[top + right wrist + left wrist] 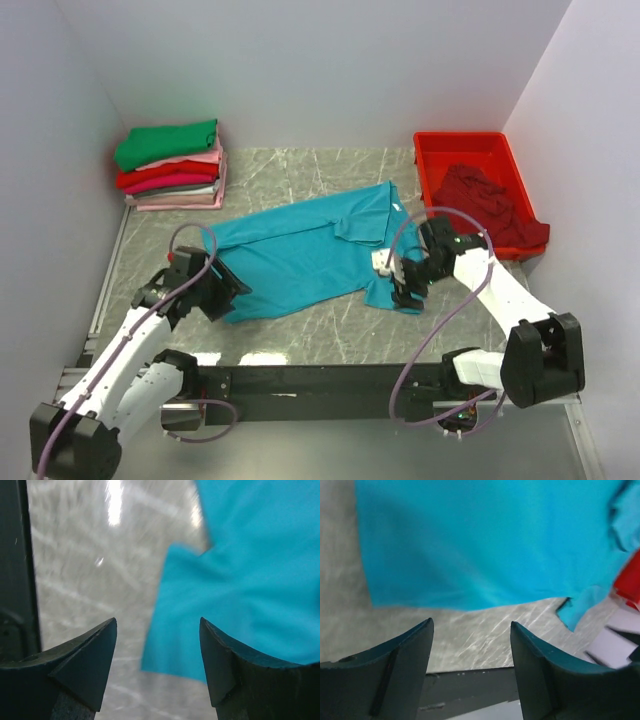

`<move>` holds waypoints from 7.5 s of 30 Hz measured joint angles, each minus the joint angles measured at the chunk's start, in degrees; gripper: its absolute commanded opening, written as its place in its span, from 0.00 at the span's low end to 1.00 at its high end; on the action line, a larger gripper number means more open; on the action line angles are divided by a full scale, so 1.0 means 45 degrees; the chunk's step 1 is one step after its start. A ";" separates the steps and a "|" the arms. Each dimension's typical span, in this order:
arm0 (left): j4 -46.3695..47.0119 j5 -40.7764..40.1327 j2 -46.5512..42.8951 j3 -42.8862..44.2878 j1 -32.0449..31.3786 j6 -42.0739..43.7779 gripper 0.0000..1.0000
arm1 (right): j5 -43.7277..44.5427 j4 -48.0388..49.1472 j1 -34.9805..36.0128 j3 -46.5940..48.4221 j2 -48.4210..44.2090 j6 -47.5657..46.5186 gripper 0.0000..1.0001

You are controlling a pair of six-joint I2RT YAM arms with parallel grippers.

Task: Fold and stack the t-shirts
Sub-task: Fold the tshirt

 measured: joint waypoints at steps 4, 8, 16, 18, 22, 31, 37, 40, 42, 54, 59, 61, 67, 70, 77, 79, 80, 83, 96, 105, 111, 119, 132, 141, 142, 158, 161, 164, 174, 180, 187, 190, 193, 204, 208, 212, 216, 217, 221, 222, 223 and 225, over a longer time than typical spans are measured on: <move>-0.1039 -0.1205 -0.0092 -0.0427 -0.1370 -0.2142 0.68 | 0.0588 -0.0063 -0.0821 -0.1530 -0.0617 -0.0330 0.72; -0.1438 -0.2084 0.0034 -0.0928 -0.1753 -0.3648 0.65 | 0.0631 0.0306 -0.1326 -0.1583 -0.0806 -0.0306 0.71; -0.0719 -0.3361 0.1593 -0.1554 -0.1783 -0.4847 0.48 | 0.0364 0.0656 -0.1467 -0.1549 -0.0073 0.0058 0.68; -0.0418 -0.3672 0.2161 -0.1549 -0.1783 -0.4911 0.40 | 0.0364 0.0651 -0.1472 -0.1511 0.0000 0.0097 0.68; -0.0073 -0.4158 0.3065 -0.1166 -0.1778 -0.4789 0.08 | 0.0321 0.0651 -0.1506 -0.1452 0.0005 0.0107 0.68; -0.0102 -0.4959 0.3657 0.1501 -0.1375 -0.3555 0.32 | 0.0228 0.0491 -0.1637 -0.1243 0.0019 0.0107 0.65; 0.0345 -0.4522 0.4930 0.2293 -0.0141 -0.2356 0.50 | -0.0019 0.0325 -0.1695 -0.1005 0.0189 0.0146 0.65; 0.0233 -0.3934 0.5212 0.2293 -0.0073 -0.1763 0.51 | -0.0078 0.0316 -0.1744 -0.0962 0.0189 0.0160 0.65; 0.0160 -0.3492 0.4988 0.2288 -0.0073 -0.1360 0.52 | -0.0117 0.0282 -0.1763 -0.0957 0.0189 0.0160 0.65; -0.2448 -0.2395 0.0962 0.0291 -0.0073 -0.1904 0.37 | -0.0253 0.0243 -0.1855 -0.0957 0.0253 0.0155 0.64; -0.3283 -0.1948 0.0359 -0.0325 -0.0073 -0.2137 0.40 | -0.0287 0.0233 -0.1860 -0.0957 0.0364 0.0155 0.64; -0.3211 -0.1943 0.0675 -0.0325 -0.0073 -0.2152 0.42 | -0.0325 0.0223 -0.1860 -0.0957 0.0374 0.0155 0.64; -0.2142 -0.1957 0.2730 -0.0340 -0.0073 -0.2118 0.41 | -0.0539 -0.0068 -0.1885 -0.0957 0.0486 0.0136 0.64; -0.1690 -0.2006 0.3424 -0.0306 -0.0073 -0.2098 0.38 | -0.0539 -0.0170 -0.1889 -0.0957 0.0549 0.0087 0.64; -0.1166 -0.2667 0.4260 0.0432 -0.0073 -0.1919 0.35 | -0.0607 -0.0452 -0.1894 -0.0957 0.0782 -0.0058 0.63; -0.1020 -0.2885 0.4522 0.0709 -0.0073 -0.1889 0.36 | -0.0617 -0.0491 -0.1894 -0.0957 0.0826 -0.0087 0.63; -0.0933 -0.2968 0.4668 0.0826 -0.0073 -0.1836 0.36 | -0.0641 -0.0510 -0.1894 -0.0957 0.0835 -0.0097 0.62; -0.0690 -0.3070 0.5017 0.1044 -0.0073 -0.1666 0.36 | -0.0656 -0.0568 -0.1894 -0.0957 0.0850 -0.0121 0.62; -0.0146 -0.2934 0.5673 0.1132 -0.0073 -0.1321 0.39 | -0.0690 -0.0724 -0.2098 -0.0957 0.0986 -0.0301 0.61; -0.0024 -0.2764 0.5906 0.1049 -0.0073 -0.0981 0.10 | -0.0699 -0.0772 -0.2171 -0.0952 0.1015 -0.0301 0.60; -0.0160 -0.2637 0.5683 0.0918 -0.0073 -0.0816 0.04 | -0.0680 -0.0811 -0.2205 -0.0850 0.1039 -0.0296 0.60; -0.0918 -0.2511 0.4342 0.1127 -0.0073 -0.0534 0.01 | 0.0379 -0.0918 -0.2399 -0.0675 0.1054 -0.0772 0.61; -0.1307 -0.1506 0.3682 0.0967 -0.0044 -0.0340 0.00 | 0.2973 -0.0811 -0.2613 -0.1705 0.1088 -0.3288 0.59; -0.1287 -0.1248 0.3662 0.0889 -0.0024 -0.0345 0.00 | 0.3837 0.0661 -0.1797 -0.2171 0.2006 -0.3264 0.48; -0.1287 -0.1224 0.3662 0.0889 -0.0024 -0.0345 0.00 | 0.3866 0.0767 -0.1719 -0.2171 0.2035 -0.3240 0.45; -0.1302 -0.0782 0.3521 0.0714 0.1054 -0.0019 0.00 | 0.2657 -0.1049 -0.2171 0.1613 0.2603 -0.2540 0.00; -0.1297 -0.0593 0.3517 0.0714 0.1311 0.0107 0.00 | 0.2157 -0.1350 -0.2195 0.2924 0.3089 -0.2093 0.00; -0.1282 -0.0403 0.3546 0.0733 0.1583 0.0248 0.00 | 0.1666 -0.1433 -0.2195 0.4114 0.3891 -0.1326 0.00; -0.1078 -0.0146 0.5251 0.2346 0.2390 0.0874 0.00 | 0.0874 -0.0743 -0.2195 0.7674 0.6698 0.1787 0.00; -0.0826 -0.0112 0.6271 0.3162 0.2788 0.1224 0.00 | 0.0889 -0.0029 -0.2195 0.9151 0.7567 0.3298 0.00; -0.0627 -0.0121 0.7495 0.4124 0.3109 0.1647 0.00 | 0.0986 0.0704 -0.2195 1.0341 0.8456 0.4721 0.00; -0.0597 -0.0189 0.8063 0.4741 0.3225 0.1855 0.00 | 0.1107 0.1005 -0.2195 1.0603 0.8835 0.5217 0.00; -0.0554 -0.0277 0.8519 0.5285 0.3235 0.2079 0.00 | 0.1234 0.1287 -0.2195 1.0690 0.9122 0.5595 0.00; -0.0447 -0.0835 0.9578 0.6193 0.3235 0.2676 0.00 | 0.1603 0.1821 -0.2195 1.0720 0.9442 0.6450 0.00; -0.0461 -0.1059 0.9782 0.6251 0.3235 0.2764 0.00 | 0.1753 0.2074 -0.2195 1.0778 0.9491 0.6737 0.00; -0.0471 -0.1277 0.9874 0.6377 0.3235 0.2866 0.00 | 0.1817 0.2220 -0.2195 1.0836 0.9539 0.7023 0.00; -0.0427 -0.1384 0.9976 0.6523 0.3235 0.2890 0.00 | 0.1817 0.2302 -0.2195 1.0933 0.9578 0.7286 0.00; -0.0427 -0.1399 0.9976 0.6528 0.3235 0.2890 0.00 | 0.1807 0.2307 -0.2195 1.1030 0.9656 0.7349 0.00; -0.0418 -0.1530 1.0006 0.6528 0.3235 0.2890 0.00 | 0.1807 0.2385 -0.2200 1.1414 1.0049 0.7543 0.00; -0.0413 -0.1545 1.0040 0.6528 0.3235 0.2890 0.00 | 0.1807 0.2390 -0.2200 1.1482 1.0161 0.7606 0.00; -0.0413 -0.1569 1.0083 0.6528 0.3235 0.2890 0.00 | 0.1807 0.2399 -0.2200 1.1540 1.0273 0.7665 0.00; -0.0413 -0.1617 1.0229 0.6528 0.3235 0.2909 0.00 | 0.1812 0.2404 -0.2200 1.1618 1.0448 0.7742 0.00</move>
